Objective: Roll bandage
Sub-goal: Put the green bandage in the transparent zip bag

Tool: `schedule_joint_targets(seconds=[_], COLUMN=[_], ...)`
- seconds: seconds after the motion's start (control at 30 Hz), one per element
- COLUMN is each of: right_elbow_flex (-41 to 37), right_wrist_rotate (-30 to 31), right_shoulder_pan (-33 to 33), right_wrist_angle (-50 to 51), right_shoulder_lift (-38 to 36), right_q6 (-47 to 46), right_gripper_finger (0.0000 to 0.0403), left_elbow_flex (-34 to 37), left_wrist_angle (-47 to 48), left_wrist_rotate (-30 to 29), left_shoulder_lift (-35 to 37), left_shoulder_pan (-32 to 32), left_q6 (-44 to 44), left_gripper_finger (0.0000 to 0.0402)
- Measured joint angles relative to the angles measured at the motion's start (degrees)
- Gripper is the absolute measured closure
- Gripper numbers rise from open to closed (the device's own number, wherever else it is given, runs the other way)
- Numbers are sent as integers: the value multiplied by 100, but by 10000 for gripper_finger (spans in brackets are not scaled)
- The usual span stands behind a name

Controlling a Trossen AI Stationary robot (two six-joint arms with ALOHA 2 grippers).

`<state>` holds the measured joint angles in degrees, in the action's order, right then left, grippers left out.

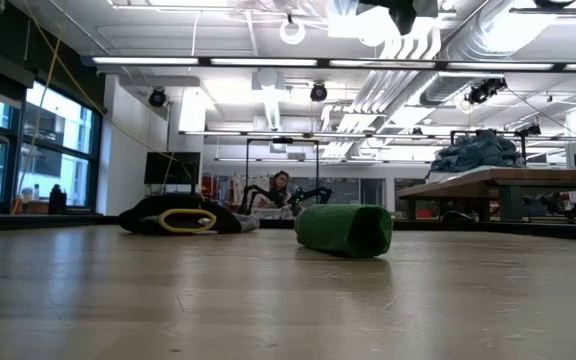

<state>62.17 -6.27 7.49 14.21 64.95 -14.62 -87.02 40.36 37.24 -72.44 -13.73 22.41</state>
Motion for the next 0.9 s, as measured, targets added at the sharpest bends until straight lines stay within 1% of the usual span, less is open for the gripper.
schedule_joint_targets(seconds=[0.3, 0.37, 0.47, 0.73, 0.9], right_elbow_flex=[0, 0, 0, 0, 0], right_wrist_rotate=[65, 180, 177, -137, -427], right_shoulder_pan=[-2, -4, -3, -4, -2], right_wrist_angle=[-43, -142, -366, -392, -372], right_shoulder_lift=[118, 173, 240, 392, 610], right_q6=[-52, -55, -219, -352, -509], right_gripper_finger=[295, 295, 290, 249, 242], left_elbow_flex=[0, 0, 0, 0, 0], left_wrist_angle=[-72, -80, -89, -132, -134], left_wrist_rotate=[4, 4, 5, 8, -80], left_shoulder_lift=[2, 2, 2, 2, 2], left_shoulder_pan=[4, 2, 2, 2, 2], left_q6=[-155, -154, -154, -151, -153], left_gripper_finger=[401, 401, 401, 401, 401])
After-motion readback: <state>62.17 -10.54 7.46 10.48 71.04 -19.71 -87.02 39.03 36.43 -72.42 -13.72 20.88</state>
